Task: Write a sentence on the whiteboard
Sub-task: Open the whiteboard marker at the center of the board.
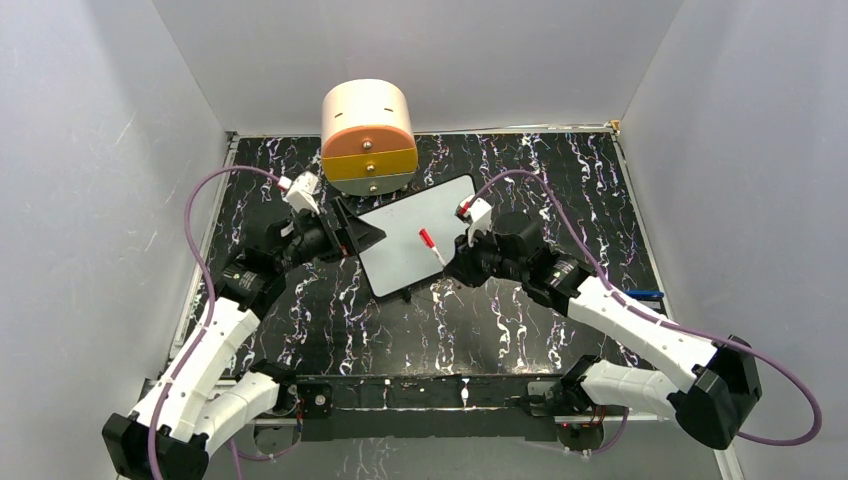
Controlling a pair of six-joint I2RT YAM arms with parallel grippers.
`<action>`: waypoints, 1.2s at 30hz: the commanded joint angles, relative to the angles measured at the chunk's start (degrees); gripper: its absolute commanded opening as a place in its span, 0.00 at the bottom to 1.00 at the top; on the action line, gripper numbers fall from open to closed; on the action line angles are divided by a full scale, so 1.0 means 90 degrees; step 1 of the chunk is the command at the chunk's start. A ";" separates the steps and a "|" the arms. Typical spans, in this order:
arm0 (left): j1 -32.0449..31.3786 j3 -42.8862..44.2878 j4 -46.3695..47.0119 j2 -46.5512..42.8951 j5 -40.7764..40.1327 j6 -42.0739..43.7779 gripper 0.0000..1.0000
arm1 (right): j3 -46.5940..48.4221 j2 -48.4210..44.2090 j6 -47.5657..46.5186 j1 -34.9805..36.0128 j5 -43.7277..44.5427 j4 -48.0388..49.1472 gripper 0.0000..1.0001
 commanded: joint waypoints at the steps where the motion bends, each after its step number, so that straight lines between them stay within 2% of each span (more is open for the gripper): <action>1: -0.0211 -0.0306 0.0371 0.0027 0.0113 -0.0448 0.88 | -0.0146 -0.0012 -0.0057 0.0157 -0.0920 0.1187 0.00; 10: -0.0909 -0.0263 0.0817 0.0496 -0.0124 -0.0666 0.83 | -0.0070 0.0334 -0.0054 0.0369 -0.1159 0.1625 0.00; 20: -0.1227 -0.0237 0.1134 0.0933 -0.0277 -0.0806 0.63 | -0.0124 0.0397 -0.0078 0.0457 -0.1227 0.1857 0.00; 29: -0.1329 -0.0348 0.1490 0.0973 -0.0445 -0.0963 0.39 | -0.0178 0.0442 -0.0084 0.0480 -0.1235 0.1966 0.00; 36: -0.1358 -0.0418 0.1604 0.0993 -0.0431 -0.1034 0.05 | -0.0301 0.0399 -0.0070 0.0505 -0.1239 0.2190 0.00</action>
